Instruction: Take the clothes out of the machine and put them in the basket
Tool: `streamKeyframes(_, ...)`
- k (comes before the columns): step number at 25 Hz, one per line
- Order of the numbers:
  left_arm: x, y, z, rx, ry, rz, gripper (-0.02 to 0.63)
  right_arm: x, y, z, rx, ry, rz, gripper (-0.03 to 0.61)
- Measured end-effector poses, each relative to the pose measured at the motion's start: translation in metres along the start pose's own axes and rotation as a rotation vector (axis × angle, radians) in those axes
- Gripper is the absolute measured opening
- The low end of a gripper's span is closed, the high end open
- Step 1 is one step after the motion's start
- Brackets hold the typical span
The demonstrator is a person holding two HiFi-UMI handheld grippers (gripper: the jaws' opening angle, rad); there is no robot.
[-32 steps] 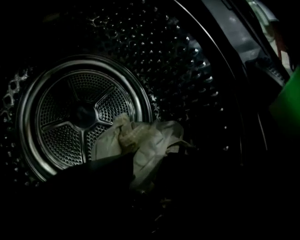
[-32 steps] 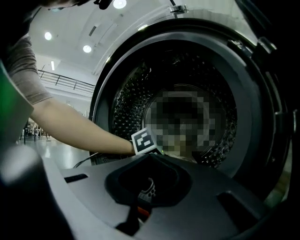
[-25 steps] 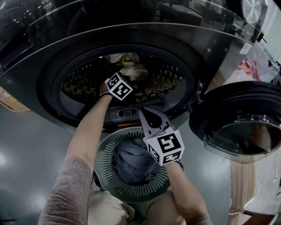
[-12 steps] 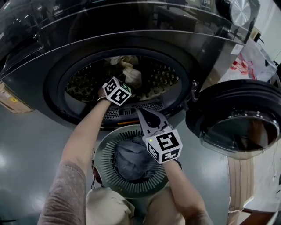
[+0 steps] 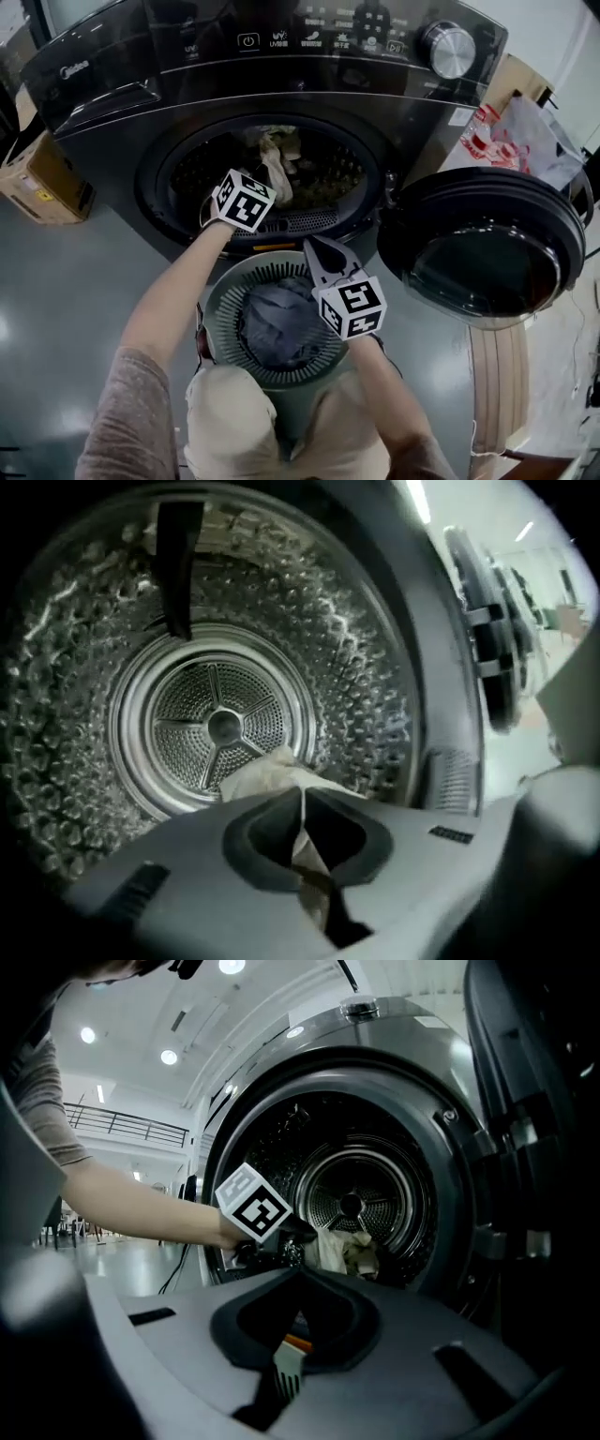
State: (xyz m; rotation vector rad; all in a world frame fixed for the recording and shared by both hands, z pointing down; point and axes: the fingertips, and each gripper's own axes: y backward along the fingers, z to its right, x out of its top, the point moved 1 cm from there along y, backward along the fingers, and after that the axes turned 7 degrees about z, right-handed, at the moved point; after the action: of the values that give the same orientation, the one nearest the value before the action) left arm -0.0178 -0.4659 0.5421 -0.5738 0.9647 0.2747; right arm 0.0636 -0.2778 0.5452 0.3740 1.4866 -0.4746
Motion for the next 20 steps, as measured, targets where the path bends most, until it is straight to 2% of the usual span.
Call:
streamKeyframes(6, 0.012, 0.063, 0.032, -0.038, -0.025, 0.02, 0.014, 0.008, 0.031, -0.005, 0.01, -0.01, 0.012, -0.003)
streamKeyframes(13, 0.048, 0.133, 0.065, -0.091, -0.015, 0.074, 0.014, 0.018, 0.06, -0.001, 0.013, -0.008, 0.021, -0.003)
streamKeyframes(17, 0.063, 0.173, 0.078, -0.108, 0.0, 0.096, 0.014, 0.026, 0.068, 0.004, 0.019, -0.006, 0.026, -0.003)
streamKeyframes(20, 0.07, 0.202, 0.092, -0.146, 0.052, 0.109, 0.012, 0.032, 0.069, 0.006, 0.039, 0.008, 0.021, -0.003)
